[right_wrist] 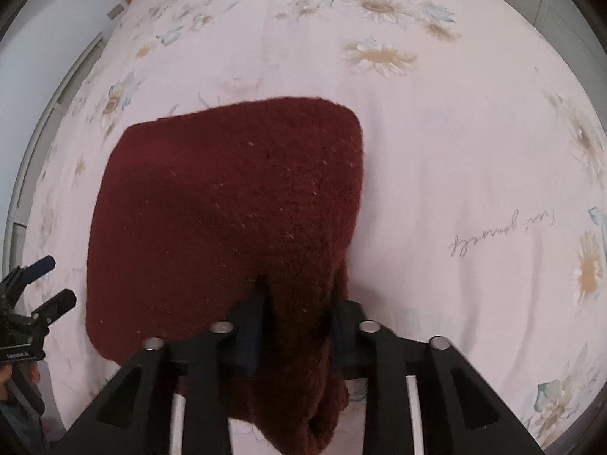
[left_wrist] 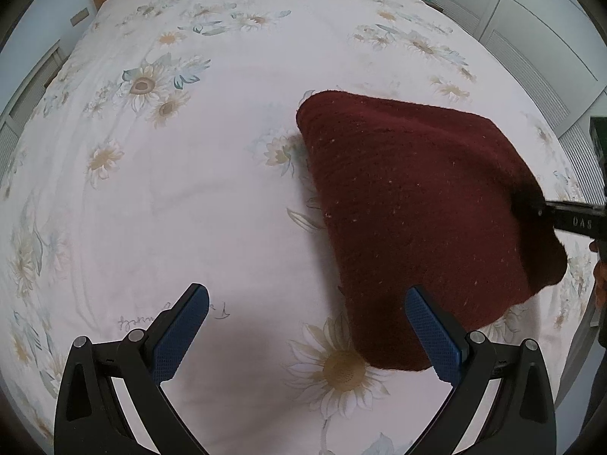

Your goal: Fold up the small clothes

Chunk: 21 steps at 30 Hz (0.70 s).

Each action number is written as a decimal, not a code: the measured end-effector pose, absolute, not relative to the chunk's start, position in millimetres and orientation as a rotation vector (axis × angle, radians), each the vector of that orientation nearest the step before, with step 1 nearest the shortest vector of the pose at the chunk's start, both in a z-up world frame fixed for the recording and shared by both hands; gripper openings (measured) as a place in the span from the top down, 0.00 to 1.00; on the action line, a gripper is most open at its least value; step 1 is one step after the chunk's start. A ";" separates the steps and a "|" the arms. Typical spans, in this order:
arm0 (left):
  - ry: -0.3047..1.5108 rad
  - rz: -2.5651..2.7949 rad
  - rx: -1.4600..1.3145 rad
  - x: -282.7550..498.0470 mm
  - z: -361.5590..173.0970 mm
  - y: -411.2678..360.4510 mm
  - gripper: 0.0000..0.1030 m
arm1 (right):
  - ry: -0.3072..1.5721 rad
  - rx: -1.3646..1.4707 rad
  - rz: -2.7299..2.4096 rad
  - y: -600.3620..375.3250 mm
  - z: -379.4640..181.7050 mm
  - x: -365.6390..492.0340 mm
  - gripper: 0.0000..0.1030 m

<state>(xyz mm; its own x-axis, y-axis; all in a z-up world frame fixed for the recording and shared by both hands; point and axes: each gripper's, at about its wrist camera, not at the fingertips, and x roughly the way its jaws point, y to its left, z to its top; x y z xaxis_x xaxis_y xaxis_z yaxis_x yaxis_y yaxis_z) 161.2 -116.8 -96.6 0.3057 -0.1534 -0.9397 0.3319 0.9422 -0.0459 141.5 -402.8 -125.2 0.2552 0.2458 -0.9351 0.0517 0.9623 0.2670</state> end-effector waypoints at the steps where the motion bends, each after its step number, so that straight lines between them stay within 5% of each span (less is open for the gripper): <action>1: 1.221 -0.323 0.168 162.1 -96.9 -117.3 0.01 | 1.309 0.257 0.116 -403.8 -123.7 140.8 0.44; 4: 1.219 -0.327 0.169 165.5 -96.7 -122.5 0.01 | 1.286 0.284 0.107 -410.0 -115.7 139.3 0.27; 14: 1.256 -0.297 0.096 203.2 -103.8 -161.3 0.01 | 1.239 0.356 0.179 -400.6 -106.4 144.6 0.01; 21: 1.335 -0.301 0.028 213.8 -135.9 -170.4 0.01 | 1.308 0.389 0.191 -397.2 -155.6 142.8 0.01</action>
